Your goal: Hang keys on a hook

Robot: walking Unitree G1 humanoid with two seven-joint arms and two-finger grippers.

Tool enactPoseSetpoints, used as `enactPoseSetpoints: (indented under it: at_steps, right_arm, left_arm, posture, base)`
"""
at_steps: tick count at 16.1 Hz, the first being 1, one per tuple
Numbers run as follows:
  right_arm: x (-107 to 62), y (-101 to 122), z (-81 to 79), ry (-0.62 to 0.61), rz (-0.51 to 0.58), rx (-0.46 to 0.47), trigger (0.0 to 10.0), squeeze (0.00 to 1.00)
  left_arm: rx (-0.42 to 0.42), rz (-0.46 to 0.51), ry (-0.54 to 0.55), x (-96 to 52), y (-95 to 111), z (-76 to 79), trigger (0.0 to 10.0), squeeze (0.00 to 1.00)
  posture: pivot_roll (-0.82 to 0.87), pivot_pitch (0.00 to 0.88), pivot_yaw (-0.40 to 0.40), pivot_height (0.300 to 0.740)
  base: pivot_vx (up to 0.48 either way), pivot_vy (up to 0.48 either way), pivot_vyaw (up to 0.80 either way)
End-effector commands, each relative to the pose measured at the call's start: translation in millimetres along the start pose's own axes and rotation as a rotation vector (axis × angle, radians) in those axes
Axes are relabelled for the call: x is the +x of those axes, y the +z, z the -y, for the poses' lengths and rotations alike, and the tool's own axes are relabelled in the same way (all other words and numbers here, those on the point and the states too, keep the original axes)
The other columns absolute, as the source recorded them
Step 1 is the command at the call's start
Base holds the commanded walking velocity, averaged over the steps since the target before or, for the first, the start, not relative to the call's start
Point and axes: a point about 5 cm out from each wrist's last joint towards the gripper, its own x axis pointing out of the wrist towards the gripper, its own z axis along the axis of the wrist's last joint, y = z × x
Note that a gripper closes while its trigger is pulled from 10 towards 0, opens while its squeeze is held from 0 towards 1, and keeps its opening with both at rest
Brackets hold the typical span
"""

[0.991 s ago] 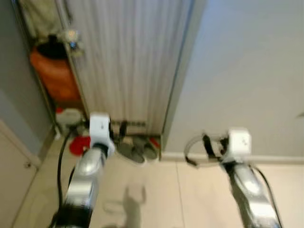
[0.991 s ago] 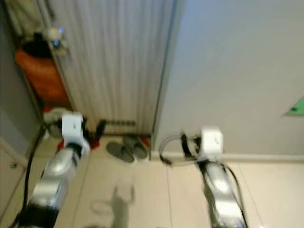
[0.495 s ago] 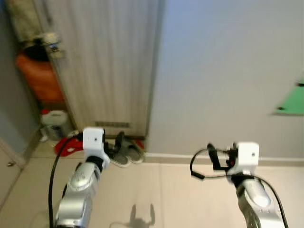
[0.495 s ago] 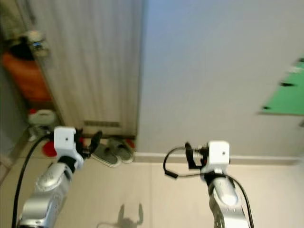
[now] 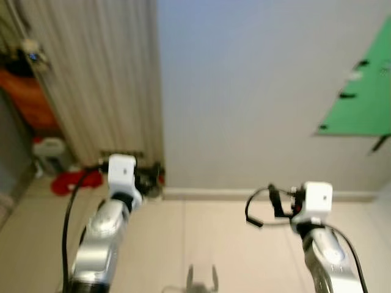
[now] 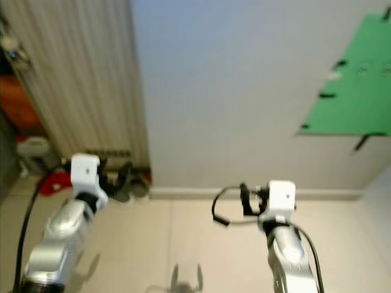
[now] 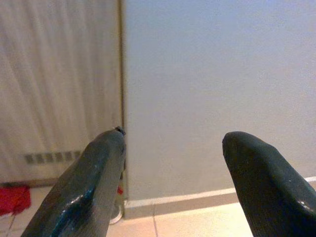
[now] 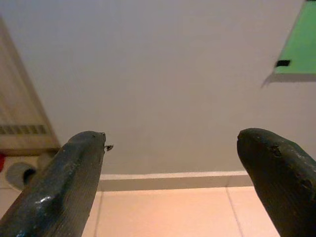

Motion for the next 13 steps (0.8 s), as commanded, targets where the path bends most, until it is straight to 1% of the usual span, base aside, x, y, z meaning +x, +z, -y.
enactPoseSetpoints:
  at_steps: [1,3,5,8,13]
  right_arm:
    - [4.5,4,-5.0,0.022,0.023,-0.003,10.0,0.0]
    - [7.9,4,-6.6,0.027,0.026,0.001,10.0,0.0]
    - [10.3,4,-5.0,0.011,0.031,0.012,10.0,0.0]
    - [14.0,4,-4.1,0.009,0.035,0.014,10.0,0.0]
    - [15.1,-7,1.2,0.003,0.023,0.004,10.0,0.0]
  left_arm:
    - [-0.008,-0.021,0.022,-0.1,-4,-4.4,10.0,0.0]
    - [-0.011,-0.023,0.028,2.9,-7,-1.2,10.0,0.0]
    - [0.007,-0.01,-0.009,7.0,-4,2.3,10.0,0.0]
    - [0.014,-0.001,-0.008,12.4,0,0.4,10.0,0.0]
    - [0.0,-0.018,-0.004,8.9,-8,1.8,10.0,0.0]
  posture:
    - [-0.02,0.0,-0.004,0.74]
    - [-0.02,0.0,-0.005,0.74]
    - [-0.02,0.0,-0.007,0.74]
    - [-0.02,0.0,-0.002,0.74]
    - [-0.02,0.0,-0.005,0.74]
  base:
    - [0.0,-0.446,0.0]
    - [0.0,-0.446,0.0]
    - [0.0,-0.446,0.0]
    - [0.0,-0.446,0.0]
    - [0.0,-0.442,0.0]
